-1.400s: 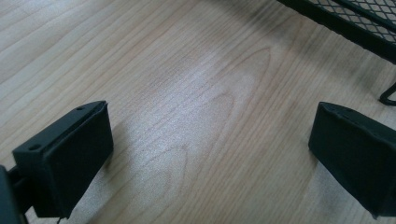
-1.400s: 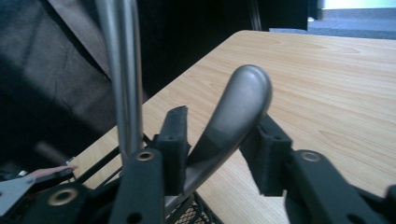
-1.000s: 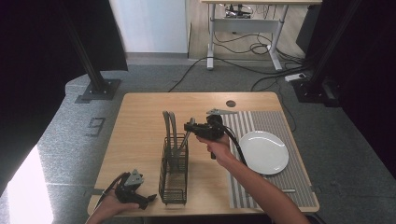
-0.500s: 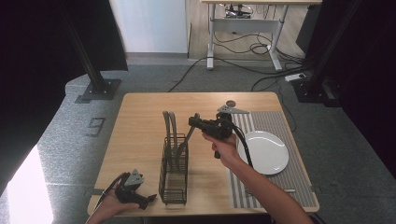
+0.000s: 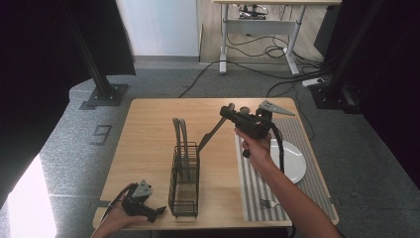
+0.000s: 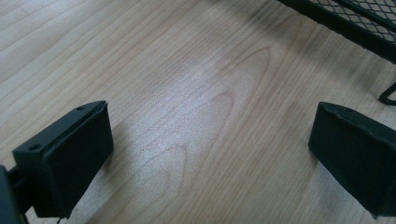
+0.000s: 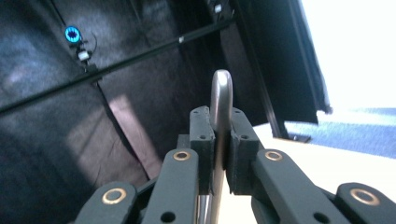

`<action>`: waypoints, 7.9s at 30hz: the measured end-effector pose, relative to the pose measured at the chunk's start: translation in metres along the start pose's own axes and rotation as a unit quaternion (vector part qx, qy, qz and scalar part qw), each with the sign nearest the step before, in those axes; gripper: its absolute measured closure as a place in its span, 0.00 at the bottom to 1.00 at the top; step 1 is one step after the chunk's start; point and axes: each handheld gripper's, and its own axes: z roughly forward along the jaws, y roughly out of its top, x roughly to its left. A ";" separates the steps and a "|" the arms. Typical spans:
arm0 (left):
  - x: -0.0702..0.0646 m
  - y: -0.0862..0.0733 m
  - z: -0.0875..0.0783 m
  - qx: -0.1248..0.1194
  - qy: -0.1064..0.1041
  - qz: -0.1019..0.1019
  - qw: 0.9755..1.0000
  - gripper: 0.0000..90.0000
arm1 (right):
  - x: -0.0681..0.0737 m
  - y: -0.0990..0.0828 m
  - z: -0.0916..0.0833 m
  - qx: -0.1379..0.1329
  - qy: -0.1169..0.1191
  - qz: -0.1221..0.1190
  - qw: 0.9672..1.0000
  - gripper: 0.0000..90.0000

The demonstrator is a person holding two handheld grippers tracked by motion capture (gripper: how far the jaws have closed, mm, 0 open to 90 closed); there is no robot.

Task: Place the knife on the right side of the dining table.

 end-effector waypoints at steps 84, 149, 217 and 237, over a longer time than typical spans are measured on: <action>0.000 0.000 0.000 0.000 0.000 0.000 1.000 0.00 | -0.132 -0.026 -0.028 -0.011 -0.197 0.043 0.979 0.92; 0.000 0.000 0.000 0.000 0.001 0.000 1.000 0.00 | -0.208 -0.030 -0.050 -0.019 -0.308 0.065 0.949 0.89; 0.000 0.000 0.000 0.000 0.002 -0.001 1.000 0.00 | -0.265 -0.068 -0.108 0.048 -0.388 0.180 0.902 0.69; 0.000 0.000 0.000 0.000 0.002 -0.001 1.000 0.00 | -0.278 -0.079 -0.111 0.061 -0.410 0.220 0.883 0.65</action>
